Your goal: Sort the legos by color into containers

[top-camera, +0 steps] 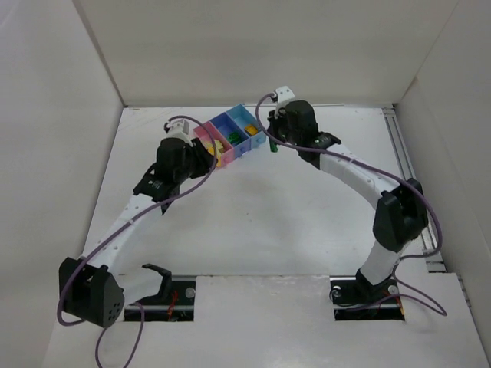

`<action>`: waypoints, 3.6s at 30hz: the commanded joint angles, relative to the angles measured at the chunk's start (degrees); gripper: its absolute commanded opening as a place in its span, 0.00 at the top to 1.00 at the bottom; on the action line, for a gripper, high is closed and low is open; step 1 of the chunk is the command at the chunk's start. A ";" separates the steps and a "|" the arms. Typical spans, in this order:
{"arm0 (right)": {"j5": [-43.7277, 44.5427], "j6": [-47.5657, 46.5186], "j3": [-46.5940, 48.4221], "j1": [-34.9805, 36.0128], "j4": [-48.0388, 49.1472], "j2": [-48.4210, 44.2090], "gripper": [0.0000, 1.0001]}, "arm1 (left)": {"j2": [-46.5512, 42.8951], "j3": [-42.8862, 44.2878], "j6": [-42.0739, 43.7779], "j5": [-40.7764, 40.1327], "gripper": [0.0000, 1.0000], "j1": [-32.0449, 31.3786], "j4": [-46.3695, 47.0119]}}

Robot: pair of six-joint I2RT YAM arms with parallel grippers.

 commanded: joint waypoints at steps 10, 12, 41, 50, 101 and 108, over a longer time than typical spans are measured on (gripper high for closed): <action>-12.85 -11.92 21.37 0.90 14.77 20.22 1.00 | 0.18 3.40 -0.11 -1.34 0.99 11.06 5.87; -12.86 -12.63 24.53 1.52 15.83 24.25 1.00 | 0.80 4.01 1.03 -1.34 0.98 11.06 7.19; -43.36 -6.31 14.29 -3.13 24.89 15.60 0.30 | 6.78 5.78 7.53 32.08 0.97 11.59 19.49; -86.46 -2.61 -5.78 -15.96 26.12 2.66 0.26 | 8.09 0.77 9.91 60.95 0.98 11.59 33.55; -87.12 7.23 -4.37 -9.29 24.01 -0.24 1.00 | 5.03 -0.20 21.59 51.94 1.00 3.33 26.10; -86.07 7.76 -3.67 -18.69 23.39 0.37 1.00 | -0.68 -5.20 19.24 45.33 1.00 7.71 26.09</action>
